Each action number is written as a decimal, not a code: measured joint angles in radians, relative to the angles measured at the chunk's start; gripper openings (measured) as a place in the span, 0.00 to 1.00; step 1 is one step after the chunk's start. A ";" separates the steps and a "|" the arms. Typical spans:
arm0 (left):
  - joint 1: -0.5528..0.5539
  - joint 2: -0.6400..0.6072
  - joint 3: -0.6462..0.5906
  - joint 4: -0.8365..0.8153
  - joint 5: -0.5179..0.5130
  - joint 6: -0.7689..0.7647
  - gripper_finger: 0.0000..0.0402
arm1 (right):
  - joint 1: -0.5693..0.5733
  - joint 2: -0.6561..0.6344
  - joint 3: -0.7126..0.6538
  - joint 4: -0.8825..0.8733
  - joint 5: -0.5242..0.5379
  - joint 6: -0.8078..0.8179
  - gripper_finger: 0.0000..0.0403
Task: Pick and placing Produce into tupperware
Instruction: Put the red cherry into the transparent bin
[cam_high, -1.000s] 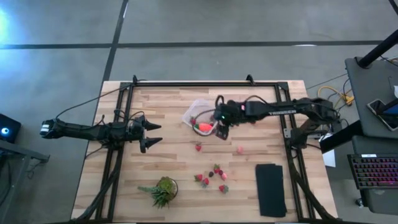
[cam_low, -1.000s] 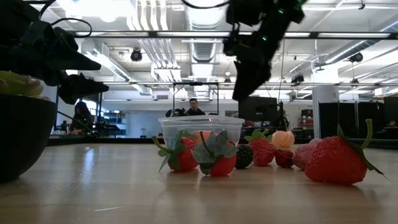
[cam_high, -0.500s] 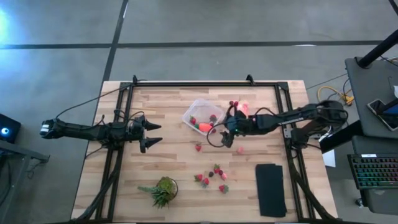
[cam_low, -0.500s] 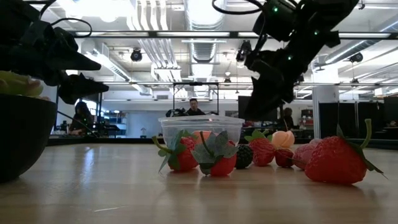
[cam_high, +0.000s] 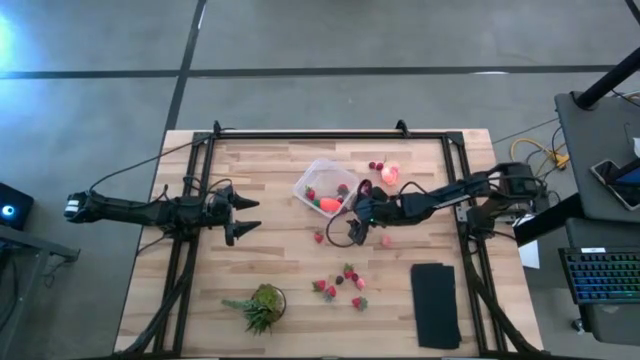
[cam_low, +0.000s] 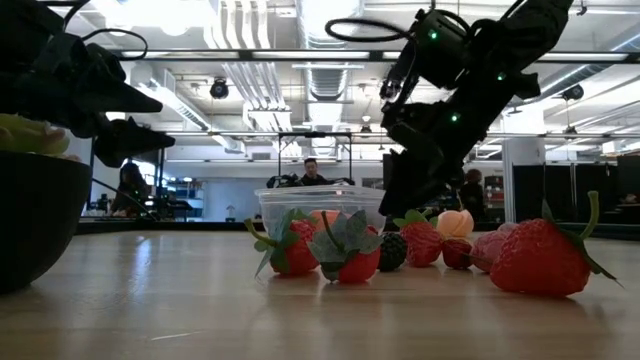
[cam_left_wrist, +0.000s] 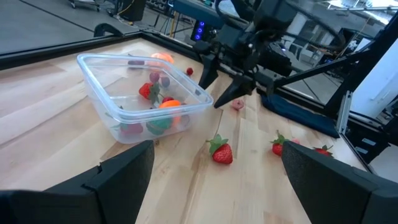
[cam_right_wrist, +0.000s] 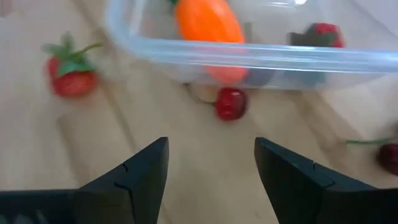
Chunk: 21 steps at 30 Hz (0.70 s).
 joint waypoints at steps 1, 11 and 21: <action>0.000 0.000 0.000 0.000 0.000 0.000 0.84 | 0.000 0.011 0.002 0.007 0.019 0.020 0.57; 0.000 0.000 0.000 -0.001 0.000 0.000 0.84 | -0.003 0.107 0.040 0.029 0.071 0.057 0.57; 0.000 0.000 0.000 0.000 0.000 0.000 0.84 | -0.004 0.201 0.112 0.029 0.064 0.052 0.57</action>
